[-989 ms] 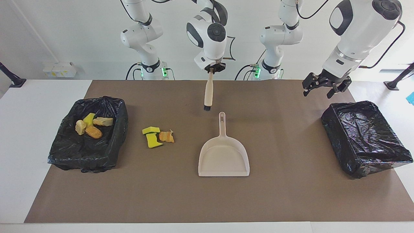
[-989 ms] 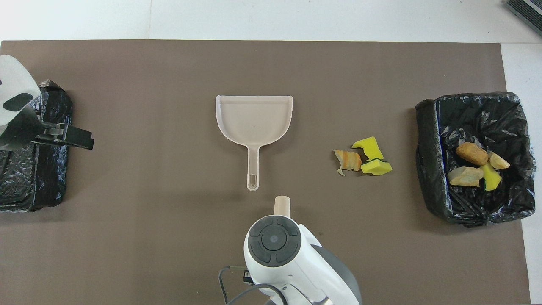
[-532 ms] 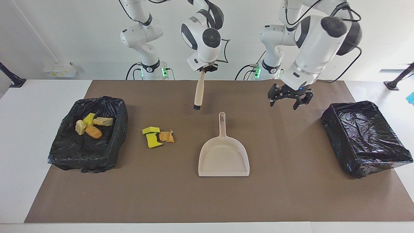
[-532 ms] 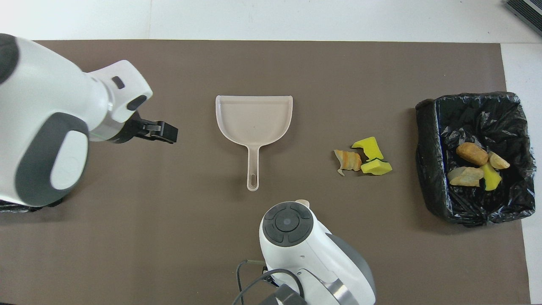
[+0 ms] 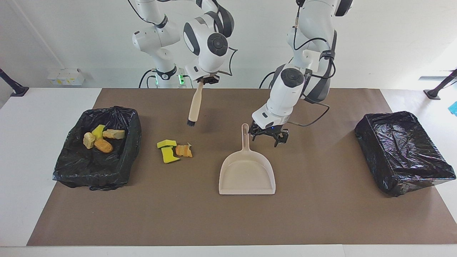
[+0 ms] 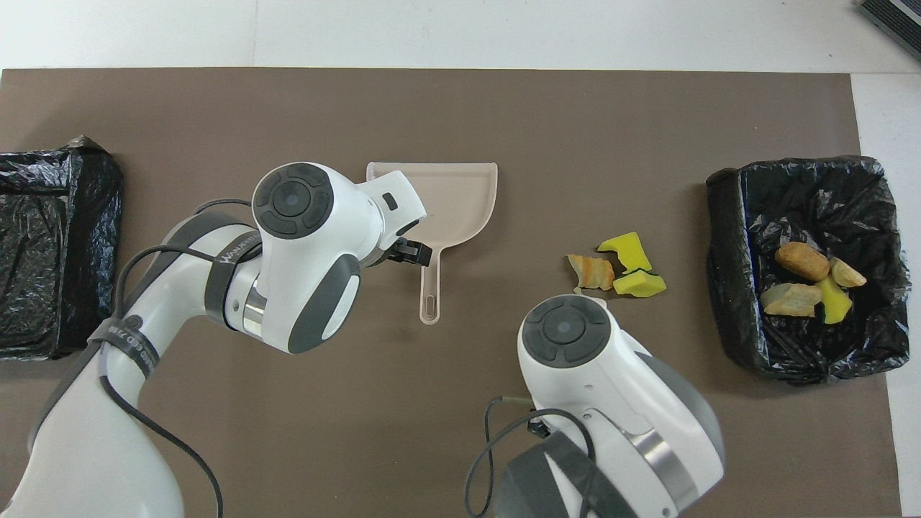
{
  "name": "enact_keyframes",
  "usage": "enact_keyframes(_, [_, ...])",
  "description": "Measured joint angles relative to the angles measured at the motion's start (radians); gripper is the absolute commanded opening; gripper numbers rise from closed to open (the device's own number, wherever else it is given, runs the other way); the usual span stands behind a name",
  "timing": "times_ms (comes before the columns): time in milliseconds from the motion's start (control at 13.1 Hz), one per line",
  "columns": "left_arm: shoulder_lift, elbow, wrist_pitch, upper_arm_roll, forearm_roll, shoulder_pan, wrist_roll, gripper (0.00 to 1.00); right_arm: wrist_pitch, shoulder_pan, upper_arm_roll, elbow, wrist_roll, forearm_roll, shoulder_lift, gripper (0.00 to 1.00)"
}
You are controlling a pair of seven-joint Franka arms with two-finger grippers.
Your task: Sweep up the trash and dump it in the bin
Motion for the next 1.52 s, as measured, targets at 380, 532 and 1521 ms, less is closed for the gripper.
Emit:
enact_keyframes(380, [0.028,-0.049,0.055,0.0,0.039,-0.114,-0.167,0.75,0.091,-0.215,-0.004,0.001,-0.22,-0.145,0.059,0.0])
enact_keyframes(532, [0.029,-0.061,0.056,0.003,0.039,-0.115,-0.205,0.21,0.091,-0.241,-0.003,-0.012,-0.224,-0.146,0.06,0.0])
enact_keyframes(1521, [0.021,-0.059,0.055,0.008,0.04,-0.115,-0.251,0.48,0.307,-0.327,0.01,-0.157,-0.304,-0.138,0.022,0.0])
